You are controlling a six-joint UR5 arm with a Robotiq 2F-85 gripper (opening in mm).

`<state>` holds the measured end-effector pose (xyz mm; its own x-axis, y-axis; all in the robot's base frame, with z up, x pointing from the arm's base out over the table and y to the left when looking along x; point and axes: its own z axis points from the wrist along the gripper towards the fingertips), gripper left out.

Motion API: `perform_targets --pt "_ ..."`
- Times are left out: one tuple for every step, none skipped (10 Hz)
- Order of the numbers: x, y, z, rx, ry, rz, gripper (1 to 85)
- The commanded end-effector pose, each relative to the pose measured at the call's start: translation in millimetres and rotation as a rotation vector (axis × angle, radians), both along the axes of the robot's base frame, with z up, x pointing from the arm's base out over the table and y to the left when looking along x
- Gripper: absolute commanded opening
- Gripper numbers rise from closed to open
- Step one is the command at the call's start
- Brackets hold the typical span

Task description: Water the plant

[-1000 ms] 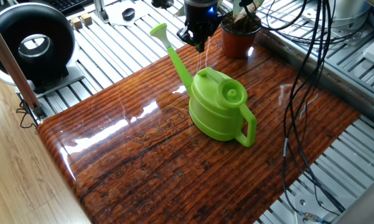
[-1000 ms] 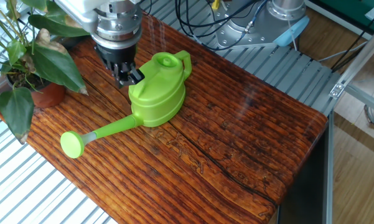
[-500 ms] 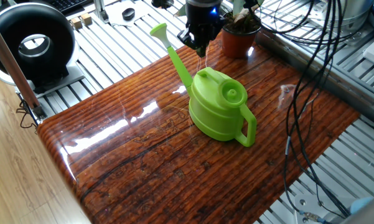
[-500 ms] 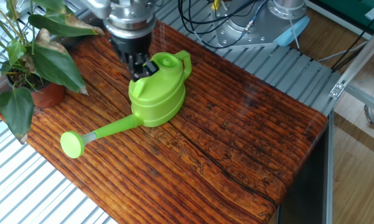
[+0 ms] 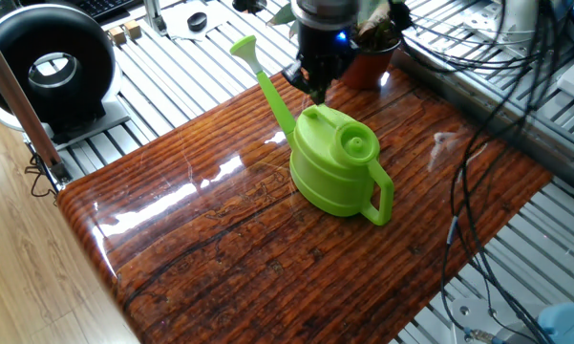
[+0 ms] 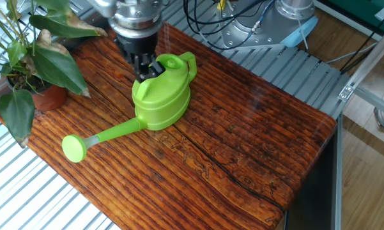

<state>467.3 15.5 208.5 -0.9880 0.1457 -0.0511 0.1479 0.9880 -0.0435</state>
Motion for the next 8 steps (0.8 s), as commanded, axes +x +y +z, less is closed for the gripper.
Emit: perform_targets --pt "-34.7 -3 -8.4 0.022 0.028 0.009 1.3" --pt "-35.8 -7 -14.8 0.025 0.021 0.014 1.3" --pt "-35.7 -14 -15.4 0.009 0.023 -0.002 1.3" --pt "-34.7 -16 -13.7 -0.002 0.027 -0.008 1.3" --pt "-38.4 -7 -12.3 0.023 0.046 -0.014 1.3" --pt "-42.9 -2 -8.7 0.021 0.065 -0.027 1.3" --pt "-47.3 5 -4.2 0.022 0.081 -0.043 1.3" --pt "-49.1 7 -1.5 0.013 0.087 -0.05 1.3"
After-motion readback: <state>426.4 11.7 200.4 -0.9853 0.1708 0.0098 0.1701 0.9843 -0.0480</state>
